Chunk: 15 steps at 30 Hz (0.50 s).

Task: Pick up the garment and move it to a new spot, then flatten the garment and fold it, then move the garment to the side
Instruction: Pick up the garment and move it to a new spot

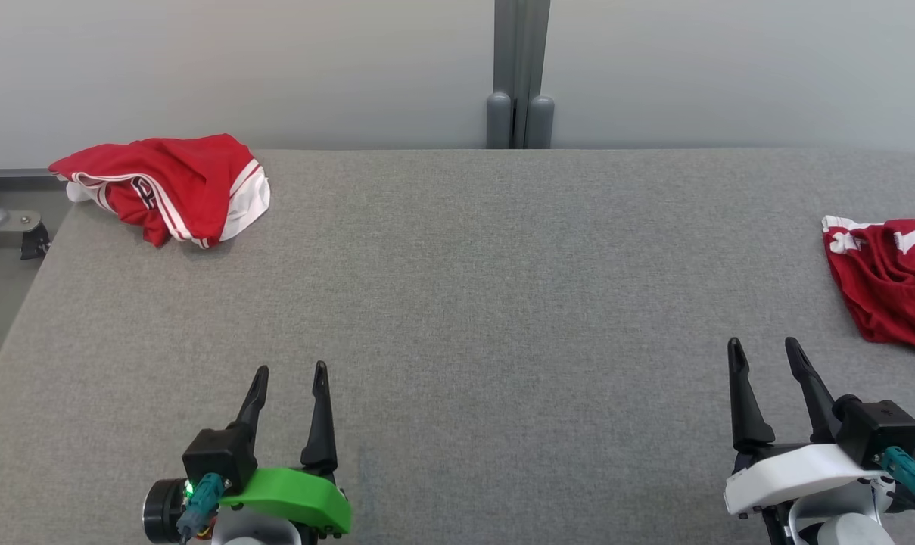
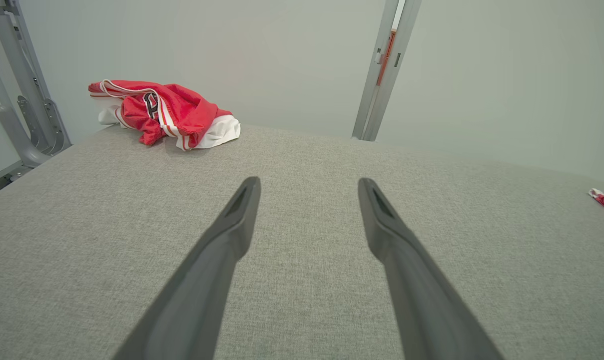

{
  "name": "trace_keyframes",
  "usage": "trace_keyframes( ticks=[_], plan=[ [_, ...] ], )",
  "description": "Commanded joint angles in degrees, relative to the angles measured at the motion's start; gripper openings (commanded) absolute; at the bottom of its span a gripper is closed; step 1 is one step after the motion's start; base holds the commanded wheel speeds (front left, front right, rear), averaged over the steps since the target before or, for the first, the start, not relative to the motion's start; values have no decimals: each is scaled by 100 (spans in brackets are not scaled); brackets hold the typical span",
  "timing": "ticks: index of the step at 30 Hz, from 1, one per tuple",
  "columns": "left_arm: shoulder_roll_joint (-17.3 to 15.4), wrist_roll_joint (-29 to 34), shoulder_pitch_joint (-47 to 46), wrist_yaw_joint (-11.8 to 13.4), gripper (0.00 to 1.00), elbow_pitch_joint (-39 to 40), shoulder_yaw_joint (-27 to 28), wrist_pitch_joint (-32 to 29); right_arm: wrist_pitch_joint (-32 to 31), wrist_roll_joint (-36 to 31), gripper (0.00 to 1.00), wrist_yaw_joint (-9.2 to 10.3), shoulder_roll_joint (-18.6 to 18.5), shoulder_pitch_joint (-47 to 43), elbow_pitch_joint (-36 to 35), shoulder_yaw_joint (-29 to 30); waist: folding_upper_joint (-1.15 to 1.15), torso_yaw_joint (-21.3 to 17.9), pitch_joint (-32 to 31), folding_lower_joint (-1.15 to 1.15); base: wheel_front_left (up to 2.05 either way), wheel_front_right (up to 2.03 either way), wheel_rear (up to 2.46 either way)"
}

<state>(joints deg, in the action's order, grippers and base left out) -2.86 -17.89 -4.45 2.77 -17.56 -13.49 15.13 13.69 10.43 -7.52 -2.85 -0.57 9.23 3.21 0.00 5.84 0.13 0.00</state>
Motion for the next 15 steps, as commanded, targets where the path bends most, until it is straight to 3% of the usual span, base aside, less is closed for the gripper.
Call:
trace_keyframes(
  ticks=[1,7,15],
  plan=[
    [-8,-51,13,13,100,-13,-7,0,-1,-2,100,5,-9,-54,-25,11,0,24,4,0,0,0,0],
    [-11,-9,-78,52,100,21,2,0,5,33,100,5,-8,-73,-57,-66,0,352,33,0,0,0,0],
    [-14,118,-108,22,100,61,114,0,46,121,100,5,-8,-109,-100,-206,0,1415,51,0,0,0,0]
  ],
)
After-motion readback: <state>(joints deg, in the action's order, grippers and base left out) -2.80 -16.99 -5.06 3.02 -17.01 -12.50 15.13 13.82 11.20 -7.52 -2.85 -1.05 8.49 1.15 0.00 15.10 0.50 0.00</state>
